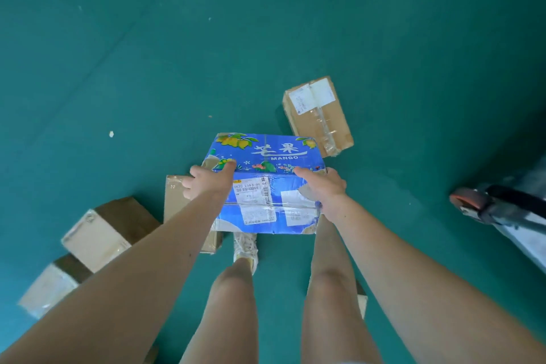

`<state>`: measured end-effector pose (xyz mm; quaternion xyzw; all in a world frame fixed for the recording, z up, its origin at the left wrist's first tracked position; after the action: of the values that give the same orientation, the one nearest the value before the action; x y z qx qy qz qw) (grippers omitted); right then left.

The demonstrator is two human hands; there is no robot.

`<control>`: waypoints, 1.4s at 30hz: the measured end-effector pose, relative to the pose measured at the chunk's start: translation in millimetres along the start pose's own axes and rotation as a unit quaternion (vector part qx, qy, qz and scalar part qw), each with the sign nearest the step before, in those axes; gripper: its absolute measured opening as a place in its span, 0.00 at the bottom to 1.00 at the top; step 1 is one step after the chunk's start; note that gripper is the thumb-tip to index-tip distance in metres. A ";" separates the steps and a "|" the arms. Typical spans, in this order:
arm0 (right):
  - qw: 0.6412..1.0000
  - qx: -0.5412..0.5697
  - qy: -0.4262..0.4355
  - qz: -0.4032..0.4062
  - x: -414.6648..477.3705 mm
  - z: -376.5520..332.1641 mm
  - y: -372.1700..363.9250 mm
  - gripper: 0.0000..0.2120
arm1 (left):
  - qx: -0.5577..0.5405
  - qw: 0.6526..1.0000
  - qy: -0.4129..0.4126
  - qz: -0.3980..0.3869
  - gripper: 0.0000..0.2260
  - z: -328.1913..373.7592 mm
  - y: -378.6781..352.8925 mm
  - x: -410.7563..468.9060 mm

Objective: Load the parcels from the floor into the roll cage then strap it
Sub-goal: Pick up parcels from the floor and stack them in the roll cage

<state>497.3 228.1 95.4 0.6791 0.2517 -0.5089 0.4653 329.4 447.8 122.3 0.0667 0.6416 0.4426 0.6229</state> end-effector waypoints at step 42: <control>0.680 0.613 -0.147 0.374 -374.0 598.9 356.2 0.48 | 0.259 0.723 -0.431 -0.474 0.34 -53.7 -239.8 -750.4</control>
<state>381.2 -411.4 545.9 0.7666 -0.4629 -0.4263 0.1275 556.4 -200.0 512.6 0.0959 0.3419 -0.1699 0.9193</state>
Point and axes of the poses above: each hand's wrist, its own x-axis towards the middle knuckle, its own y-axis out of the back of the hand, z = x × y, the point moved 8 cm from there along x, towards the middle knuckle, and after that the axes turned 15 degrees about -x, right-handed, at the moved point
